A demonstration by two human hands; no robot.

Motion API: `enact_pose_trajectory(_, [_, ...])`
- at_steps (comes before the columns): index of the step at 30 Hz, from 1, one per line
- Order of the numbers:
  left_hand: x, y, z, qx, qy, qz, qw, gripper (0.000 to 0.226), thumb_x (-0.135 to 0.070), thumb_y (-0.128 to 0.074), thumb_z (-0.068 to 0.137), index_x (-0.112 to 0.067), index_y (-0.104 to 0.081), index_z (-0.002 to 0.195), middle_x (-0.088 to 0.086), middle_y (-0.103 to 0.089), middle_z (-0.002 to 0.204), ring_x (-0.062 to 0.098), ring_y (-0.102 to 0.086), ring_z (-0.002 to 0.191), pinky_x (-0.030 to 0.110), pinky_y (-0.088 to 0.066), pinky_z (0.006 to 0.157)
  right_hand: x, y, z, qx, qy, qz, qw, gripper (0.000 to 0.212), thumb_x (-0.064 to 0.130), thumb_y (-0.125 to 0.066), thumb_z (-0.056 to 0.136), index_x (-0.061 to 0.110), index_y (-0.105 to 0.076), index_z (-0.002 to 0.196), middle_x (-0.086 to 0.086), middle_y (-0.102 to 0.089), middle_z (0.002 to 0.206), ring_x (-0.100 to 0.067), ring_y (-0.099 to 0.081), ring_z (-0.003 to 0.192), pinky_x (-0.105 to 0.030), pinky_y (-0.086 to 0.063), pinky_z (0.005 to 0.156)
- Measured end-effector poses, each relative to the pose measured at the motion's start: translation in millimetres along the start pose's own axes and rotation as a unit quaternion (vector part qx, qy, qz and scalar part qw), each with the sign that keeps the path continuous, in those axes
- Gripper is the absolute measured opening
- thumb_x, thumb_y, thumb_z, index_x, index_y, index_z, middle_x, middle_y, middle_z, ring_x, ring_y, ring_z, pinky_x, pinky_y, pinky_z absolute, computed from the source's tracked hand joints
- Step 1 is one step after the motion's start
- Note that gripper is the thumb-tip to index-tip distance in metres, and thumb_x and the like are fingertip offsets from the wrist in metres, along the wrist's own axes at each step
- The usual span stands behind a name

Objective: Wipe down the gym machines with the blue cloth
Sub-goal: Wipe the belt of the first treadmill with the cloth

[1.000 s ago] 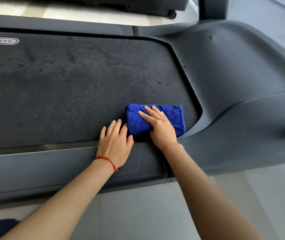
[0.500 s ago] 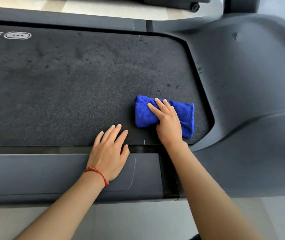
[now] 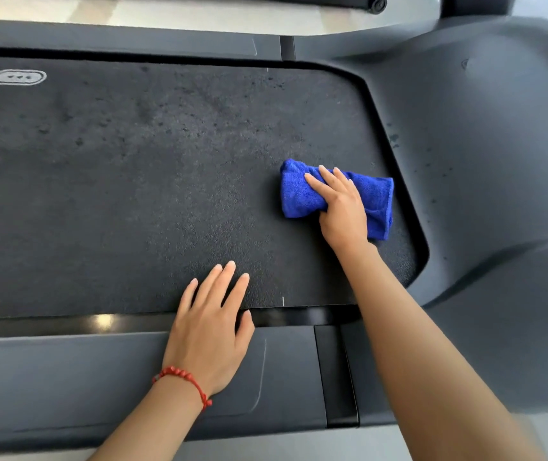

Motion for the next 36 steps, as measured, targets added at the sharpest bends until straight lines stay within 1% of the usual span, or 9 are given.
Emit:
enact_pose_trajectory(6, [-0.4,1.3,0.6,-0.001,-0.002,0.001,1.000,0.053,-0.032,-0.032,0.085,-0.010,-0.058,0.126,0.010,-0.049,0.137,0.027,-0.045,0.127,0.042,-0.024,0.103,-14.6,-4.3,33.1,0.003,0.003,-0.010,1.000,0.065,-0.012,-0.040,0.078,0.019,-0.047,0.135,-0.008,-0.038,0.146,-0.031,-0.026,0.138,-0.034,-0.012,0.114])
enact_pose_trajectory(12, [-0.4,1.4,1.4,-0.001,-0.001,0.000,1.000,0.053,-0.032,-0.032,0.086,-0.010,-0.057,0.127,0.010,-0.048,0.138,0.025,-0.043,0.128,0.042,-0.024,0.104,-29.9,-5.9,69.6,0.009,-0.015,-0.013,1.000,0.063,-0.010,-0.040,0.079,0.019,-0.047,0.135,-0.009,-0.038,0.146,-0.031,-0.026,0.138,-0.036,-0.012,0.114])
enact_pose_trajectory(16, [-0.5,1.5,2.0,0.000,0.000,0.001,1.000,0.053,-0.032,-0.033,0.085,-0.011,-0.058,0.126,0.009,-0.049,0.137,0.026,-0.043,0.128,0.042,-0.024,0.104,-32.1,-5.0,78.7,0.006,-0.026,-0.014,1.000,0.063,-0.010,-0.040,0.079,0.019,-0.048,0.134,-0.009,-0.040,0.144,-0.031,-0.027,0.137,-0.034,-0.013,0.114])
enact_pose_trajectory(19, [-0.3,0.6,1.8,0.000,0.002,0.000,1.000,0.053,-0.033,-0.032,0.085,-0.011,-0.058,0.127,0.009,-0.048,0.138,0.025,-0.043,0.128,0.043,-0.025,0.104,-29.4,-3.1,75.5,0.011,-0.030,-0.006,0.999,0.063,-0.011,-0.040,0.079,0.018,-0.048,0.134,-0.009,-0.041,0.143,-0.030,-0.028,0.137,-0.033,-0.016,0.113])
enact_pose_trajectory(23, [0.0,1.1,2.2,-0.006,0.004,0.000,1.000,0.053,-0.033,-0.032,0.084,-0.012,-0.059,0.126,0.009,-0.049,0.137,0.025,-0.044,0.128,0.043,-0.025,0.103,-22.9,-2.4,60.7,0.015,-0.034,-0.001,0.999,0.064,-0.011,-0.040,0.079,0.020,-0.047,0.134,-0.006,-0.039,0.145,-0.025,-0.026,0.139,-0.032,-0.018,0.113])
enact_pose_trajectory(25, [-0.1,1.8,1.8,-0.014,0.004,0.000,1.000,0.053,-0.033,-0.032,0.084,-0.012,-0.059,0.125,0.009,-0.050,0.136,0.025,-0.044,0.127,0.044,-0.028,0.104,-17.8,-2.0,51.0,0.018,-0.026,0.003,0.999,0.066,-0.012,-0.041,0.077,0.020,-0.047,0.134,-0.005,-0.039,0.145,-0.024,-0.025,0.139,-0.033,-0.018,0.113])
enact_pose_trajectory(28, [-0.3,3.2,1.8,-0.023,0.005,-0.005,1.000,0.053,-0.033,-0.033,0.083,-0.011,-0.060,0.123,0.010,-0.052,0.134,0.026,-0.047,0.125,0.047,-0.036,0.103,-10.0,1.0,36.1,0.021,-0.018,0.013,1.000,0.067,-0.013,-0.041,0.075,0.019,-0.048,0.134,-0.005,-0.040,0.144,-0.025,-0.025,0.139,-0.036,-0.018,0.113])
enact_pose_trajectory(31, [-1.0,3.6,2.0,-0.031,0.000,-0.005,1.000,0.053,-0.033,-0.033,0.082,-0.011,-0.062,0.121,0.011,-0.053,0.132,0.027,-0.049,0.123,0.050,-0.038,0.100,-2.1,2.4,18.3,0.024,-0.014,0.018,0.999,0.068,-0.014,-0.041,0.074,0.019,-0.049,0.133,-0.005,-0.041,0.144,-0.025,-0.026,0.138,-0.036,-0.019,0.113])
enact_pose_trajectory(36, [-0.6,4.0,0.9,-0.043,-0.003,-0.010,0.999,0.053,-0.033,-0.032,0.082,-0.009,-0.063,0.118,0.013,-0.056,0.129,0.028,-0.052,0.120,0.051,-0.040,0.097,11.9,4.5,-14.2,0.031,-0.009,0.022,0.999,0.069,-0.015,-0.042,0.075,0.020,-0.049,0.134,-0.002,-0.042,0.143,-0.023,-0.027,0.138,-0.036,-0.022,0.112])
Point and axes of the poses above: each hand's wrist, its own z-axis towards the middle knuckle, its own y-axis out of the back of the hand, x = y × z, the point moved 9 cm from there along z, towards the middle knuckle
